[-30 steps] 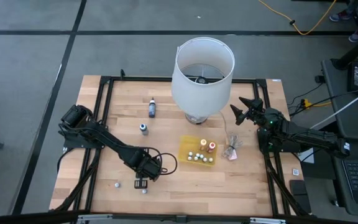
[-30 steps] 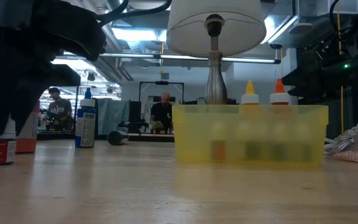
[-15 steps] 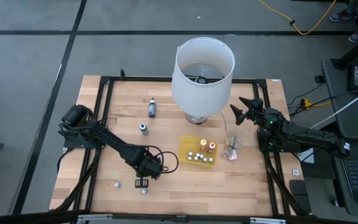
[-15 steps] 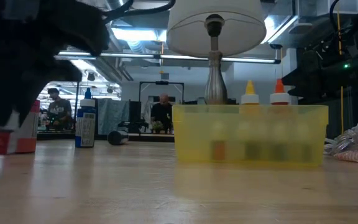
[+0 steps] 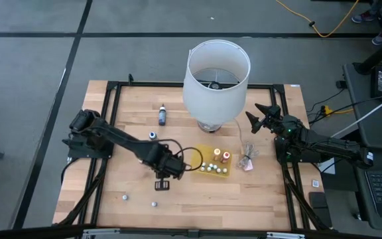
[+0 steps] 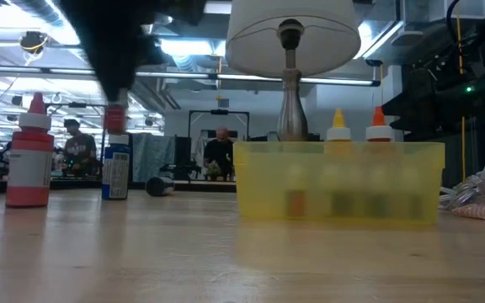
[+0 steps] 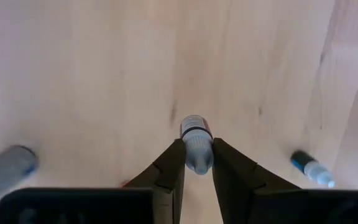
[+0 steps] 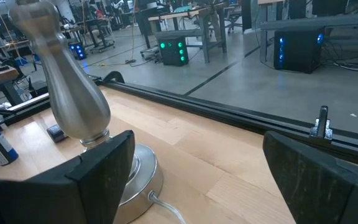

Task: Pick & Place food coloring
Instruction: Put the red food coloring bottle into the yellow bin

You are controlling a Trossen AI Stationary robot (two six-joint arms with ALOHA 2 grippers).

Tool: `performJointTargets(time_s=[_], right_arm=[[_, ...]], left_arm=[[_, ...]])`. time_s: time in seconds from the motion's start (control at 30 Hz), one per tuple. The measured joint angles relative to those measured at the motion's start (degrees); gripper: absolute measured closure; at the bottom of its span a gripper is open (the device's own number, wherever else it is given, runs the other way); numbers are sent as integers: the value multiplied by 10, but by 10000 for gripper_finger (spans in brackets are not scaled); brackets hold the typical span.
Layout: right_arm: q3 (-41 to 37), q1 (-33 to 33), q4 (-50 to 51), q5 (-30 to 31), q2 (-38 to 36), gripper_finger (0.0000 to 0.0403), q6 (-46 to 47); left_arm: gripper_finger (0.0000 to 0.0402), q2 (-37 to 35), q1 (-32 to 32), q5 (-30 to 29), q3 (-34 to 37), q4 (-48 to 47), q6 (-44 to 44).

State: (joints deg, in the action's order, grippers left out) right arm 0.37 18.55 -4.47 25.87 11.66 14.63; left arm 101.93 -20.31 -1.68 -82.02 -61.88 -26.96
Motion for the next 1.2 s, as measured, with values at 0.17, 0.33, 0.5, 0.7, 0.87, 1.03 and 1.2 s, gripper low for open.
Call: performJointTargets(time_s=[0.17,0.33,0.5,0.7,0.87,1.03,1.2], right_arm=[[0,0,0,0,0,47,0],[0,0,0,0,0,47,0],[0,0,0,0,1,47,0],[0,0,0,0,1,47,-1],[0,0,0,0,1,47,-1],[0,0,0,0,1,47,-1],[0,0,0,0,1,47,-1]], left_arm=[[337,37,33,-29,-78,-62,27],[337,88,61,-34,-164,-100,46],[337,146,83,-34,-255,-126,57],[337,215,99,-34,-360,-147,75],[337,255,104,-33,-411,-150,78],[338,282,104,-33,-425,-148,82],[338,309,104,-32,-424,-146,85]])
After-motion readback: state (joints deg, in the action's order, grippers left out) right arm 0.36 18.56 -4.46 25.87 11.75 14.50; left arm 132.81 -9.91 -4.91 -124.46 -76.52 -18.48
